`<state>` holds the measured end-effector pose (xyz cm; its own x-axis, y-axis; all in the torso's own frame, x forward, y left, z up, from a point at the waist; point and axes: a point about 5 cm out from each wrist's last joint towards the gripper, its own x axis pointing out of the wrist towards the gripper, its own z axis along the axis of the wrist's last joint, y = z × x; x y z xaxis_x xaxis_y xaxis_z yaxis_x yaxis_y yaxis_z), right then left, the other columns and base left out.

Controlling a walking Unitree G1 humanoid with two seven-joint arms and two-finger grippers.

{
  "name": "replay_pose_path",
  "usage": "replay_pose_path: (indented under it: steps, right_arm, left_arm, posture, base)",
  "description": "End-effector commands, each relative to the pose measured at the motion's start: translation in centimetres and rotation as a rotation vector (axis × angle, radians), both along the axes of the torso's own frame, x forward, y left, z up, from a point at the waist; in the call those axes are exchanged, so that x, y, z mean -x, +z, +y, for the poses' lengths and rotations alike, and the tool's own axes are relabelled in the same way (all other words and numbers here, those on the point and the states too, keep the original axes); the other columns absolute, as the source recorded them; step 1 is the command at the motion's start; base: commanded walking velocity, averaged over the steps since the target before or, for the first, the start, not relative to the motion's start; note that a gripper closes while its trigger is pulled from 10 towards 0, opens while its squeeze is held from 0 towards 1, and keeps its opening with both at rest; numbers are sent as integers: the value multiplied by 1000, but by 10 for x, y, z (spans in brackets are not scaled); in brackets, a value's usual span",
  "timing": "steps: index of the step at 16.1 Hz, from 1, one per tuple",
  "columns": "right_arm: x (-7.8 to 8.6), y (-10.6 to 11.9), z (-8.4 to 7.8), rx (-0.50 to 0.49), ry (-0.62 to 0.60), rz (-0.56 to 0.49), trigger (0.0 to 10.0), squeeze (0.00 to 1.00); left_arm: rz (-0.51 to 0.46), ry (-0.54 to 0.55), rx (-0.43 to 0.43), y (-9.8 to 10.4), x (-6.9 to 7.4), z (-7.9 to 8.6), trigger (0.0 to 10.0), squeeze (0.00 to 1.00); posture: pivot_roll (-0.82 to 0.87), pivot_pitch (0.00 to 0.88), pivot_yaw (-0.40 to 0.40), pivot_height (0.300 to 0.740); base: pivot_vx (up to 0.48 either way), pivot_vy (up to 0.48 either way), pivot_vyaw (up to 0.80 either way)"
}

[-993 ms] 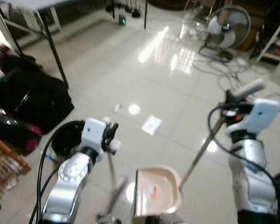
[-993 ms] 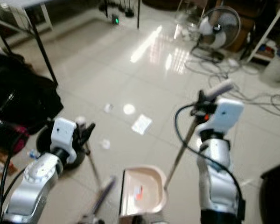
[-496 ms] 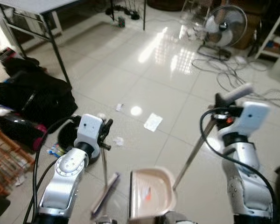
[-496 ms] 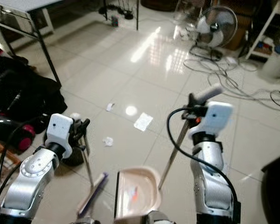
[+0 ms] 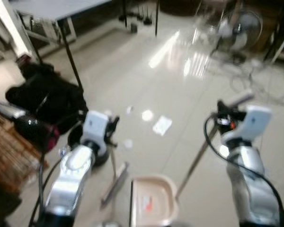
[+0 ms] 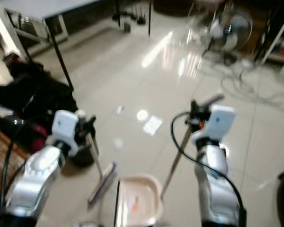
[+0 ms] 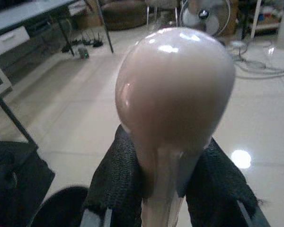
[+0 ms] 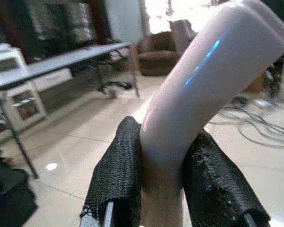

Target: Sweep floor

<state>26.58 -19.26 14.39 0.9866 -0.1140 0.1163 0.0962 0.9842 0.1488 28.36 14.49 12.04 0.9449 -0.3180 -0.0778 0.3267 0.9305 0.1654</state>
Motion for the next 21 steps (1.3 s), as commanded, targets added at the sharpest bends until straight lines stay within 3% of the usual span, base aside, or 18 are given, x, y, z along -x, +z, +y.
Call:
replay_pose_path:
  steps: [1, 13, 21]
  right_arm:
    - [-3, 13, 6, -10, 29, -48, 10000, 0]
    - [-2, 19, -4, 10, -1, -51, 10000, 0]
    - [-7, 25, -2, 16, 19, -81, 10000, 0]
  left_arm:
    - [-31, 10, -10, 7, -3, 4, 10000, 0]
    - [-68, -4, 12, 15, -10, -1, 10000, 0]
    - [-98, 37, 9, 23, -15, 4, 10000, 0]
  posture:
    - [-107, 108, -11, 740]
    - [-111, 105, 0, 740]
    - [-101, 99, 4, 740]
  base:
    - [352, 0, 0]
    - [354, 0, 0]
    - [359, 0, 0]
